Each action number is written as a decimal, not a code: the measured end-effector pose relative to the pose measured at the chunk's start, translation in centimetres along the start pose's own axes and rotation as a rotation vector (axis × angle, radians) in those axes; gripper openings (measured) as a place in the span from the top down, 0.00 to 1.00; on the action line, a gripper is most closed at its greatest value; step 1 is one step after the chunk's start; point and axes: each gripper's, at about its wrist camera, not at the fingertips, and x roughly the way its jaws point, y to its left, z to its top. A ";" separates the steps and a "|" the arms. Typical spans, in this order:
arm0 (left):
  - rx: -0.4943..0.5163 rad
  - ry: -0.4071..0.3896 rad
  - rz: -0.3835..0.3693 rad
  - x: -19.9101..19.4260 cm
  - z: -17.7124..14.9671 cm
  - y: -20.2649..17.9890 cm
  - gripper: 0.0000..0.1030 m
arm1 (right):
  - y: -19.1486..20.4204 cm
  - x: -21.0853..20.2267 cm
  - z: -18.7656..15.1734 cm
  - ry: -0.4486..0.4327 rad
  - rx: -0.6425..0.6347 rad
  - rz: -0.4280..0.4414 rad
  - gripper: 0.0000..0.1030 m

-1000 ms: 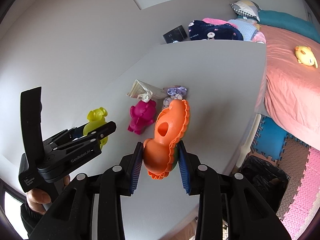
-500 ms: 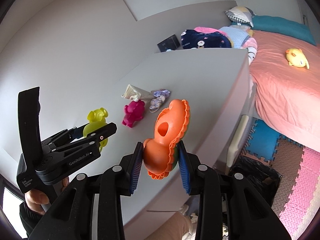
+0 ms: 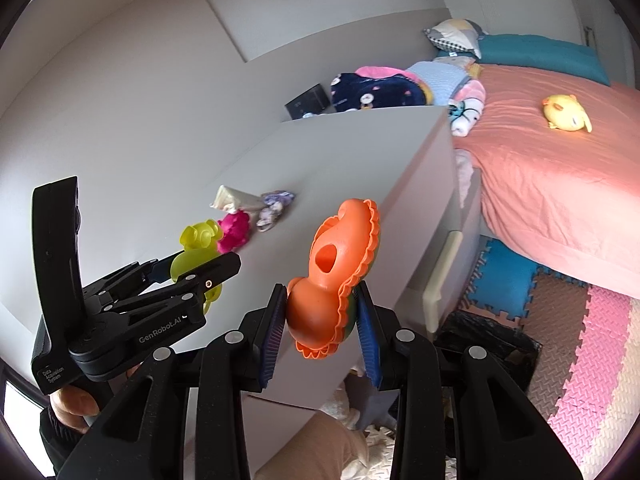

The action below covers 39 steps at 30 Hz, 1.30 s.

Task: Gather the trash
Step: 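Carry the lime-green and orange toys over the black bin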

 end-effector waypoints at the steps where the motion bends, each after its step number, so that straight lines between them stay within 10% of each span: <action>1: 0.006 0.000 -0.007 0.1 0.1 -0.5 0.48 | -0.3 -0.2 0.0 -0.003 0.001 -0.006 0.65; 39: 0.204 0.029 -0.236 2.8 0.8 -13.8 0.48 | -11.0 -7.0 -0.9 -0.085 0.140 -0.248 0.65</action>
